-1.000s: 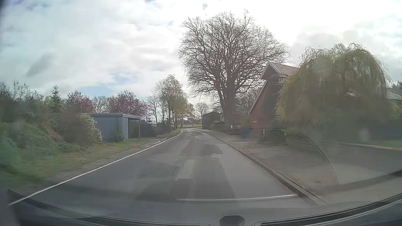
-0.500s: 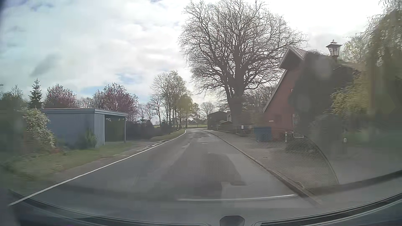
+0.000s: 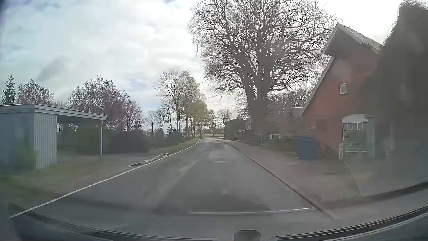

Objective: Follow the waypoints while adhering to traffic rules and regulations

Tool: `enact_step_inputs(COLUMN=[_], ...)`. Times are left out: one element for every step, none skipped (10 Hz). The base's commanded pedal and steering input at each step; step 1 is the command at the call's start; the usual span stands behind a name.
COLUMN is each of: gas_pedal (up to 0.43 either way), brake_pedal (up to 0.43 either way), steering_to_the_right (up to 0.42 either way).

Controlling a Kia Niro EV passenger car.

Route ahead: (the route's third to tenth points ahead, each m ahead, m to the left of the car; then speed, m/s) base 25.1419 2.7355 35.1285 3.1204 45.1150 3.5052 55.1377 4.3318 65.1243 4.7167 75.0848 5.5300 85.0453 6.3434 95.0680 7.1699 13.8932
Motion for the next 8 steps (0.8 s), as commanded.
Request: enact_step_inputs(gas_pedal=[0.189,0.189,0.189,0.189,0.189,0.189,0.189,0.189], brake_pedal=[0.0,0.006,0.0,0.0,0.0,0.0,0.006,0.0], steering_to_the_right=[-0.011,-0.01,-0.01,-0.009,-0.011,-0.014,-0.014,-0.014])
